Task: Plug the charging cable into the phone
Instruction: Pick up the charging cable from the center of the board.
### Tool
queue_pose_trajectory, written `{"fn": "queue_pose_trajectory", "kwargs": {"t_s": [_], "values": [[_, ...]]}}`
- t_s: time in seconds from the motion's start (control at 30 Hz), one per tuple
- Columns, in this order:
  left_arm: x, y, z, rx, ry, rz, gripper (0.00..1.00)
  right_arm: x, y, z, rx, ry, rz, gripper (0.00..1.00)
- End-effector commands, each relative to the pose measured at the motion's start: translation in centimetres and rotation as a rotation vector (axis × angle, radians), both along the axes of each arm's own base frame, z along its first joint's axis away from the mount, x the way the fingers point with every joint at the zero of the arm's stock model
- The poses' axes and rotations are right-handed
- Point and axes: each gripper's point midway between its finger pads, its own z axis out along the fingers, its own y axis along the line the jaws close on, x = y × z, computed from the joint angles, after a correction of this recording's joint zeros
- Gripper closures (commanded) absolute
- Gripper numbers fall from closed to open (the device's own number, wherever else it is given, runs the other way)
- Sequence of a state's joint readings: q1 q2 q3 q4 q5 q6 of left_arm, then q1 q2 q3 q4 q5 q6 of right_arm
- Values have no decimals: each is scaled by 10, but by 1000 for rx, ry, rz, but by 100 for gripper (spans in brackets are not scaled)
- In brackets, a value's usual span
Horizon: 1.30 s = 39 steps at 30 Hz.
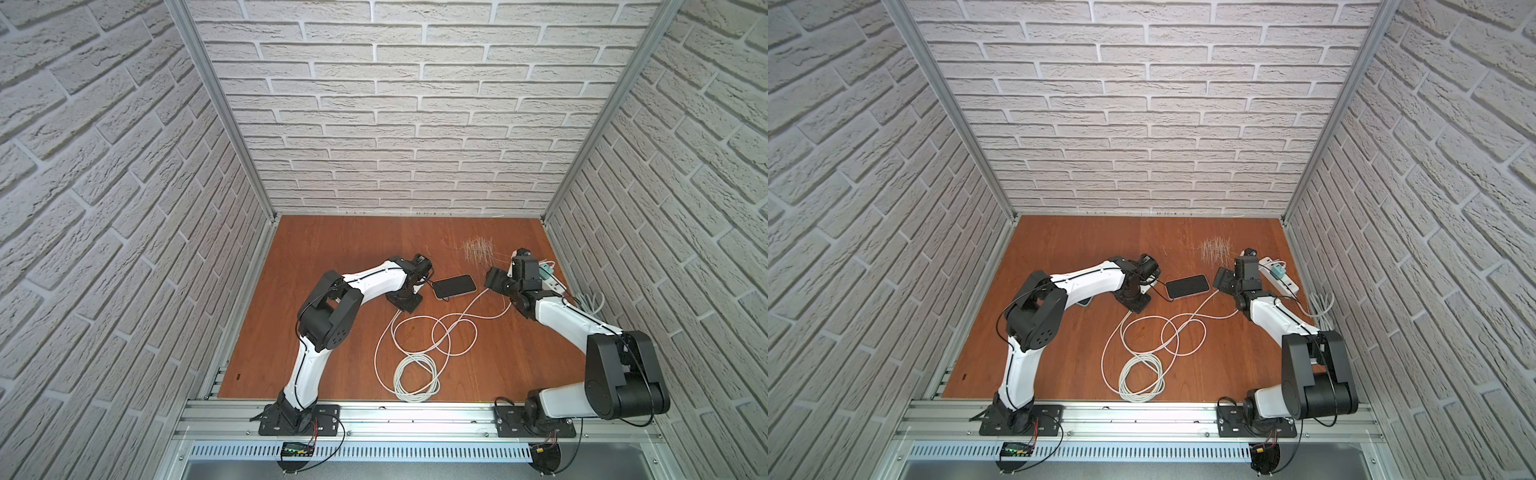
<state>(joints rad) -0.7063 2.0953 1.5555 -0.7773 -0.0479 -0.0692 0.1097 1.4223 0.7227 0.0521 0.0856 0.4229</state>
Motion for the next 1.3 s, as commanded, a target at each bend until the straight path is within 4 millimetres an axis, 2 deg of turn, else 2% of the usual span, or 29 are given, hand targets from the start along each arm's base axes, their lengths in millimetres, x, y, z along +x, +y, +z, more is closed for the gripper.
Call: {"fn": "queue_pose_trajectory", "kwargs": {"t_s": [0.0,0.13,0.37,0.5,0.63,0.67,0.77,0.87,1.07,1.17,1.27], "values": [[14,-5,28,-30,-116,-17,100,6,3,10,10,-26,0,9],[16,-11,49,-103,-174,-35,100,5,2,11,6,-26,-1,9],[14,-15,58,-144,-197,-37,100,4,4,12,13,-30,9,9],[14,-20,84,-234,-274,-17,100,5,17,25,67,-69,67,10],[10,-27,119,-363,-370,-3,100,-2,45,53,199,-141,183,13],[9,-31,127,-397,-399,-6,100,-4,53,68,237,-189,222,14],[6,-37,150,-466,-473,-19,100,-20,79,99,353,-286,348,17],[1,-42,166,-523,-525,-34,100,-44,107,116,450,-355,464,20],[-10,-50,181,-573,-564,-70,100,-89,167,137,461,-442,689,31],[-14,-53,184,-601,-570,-86,100,-96,182,148,478,-488,739,44],[-18,-54,185,-618,-561,-96,100,-100,194,149,496,-492,782,48]]}}
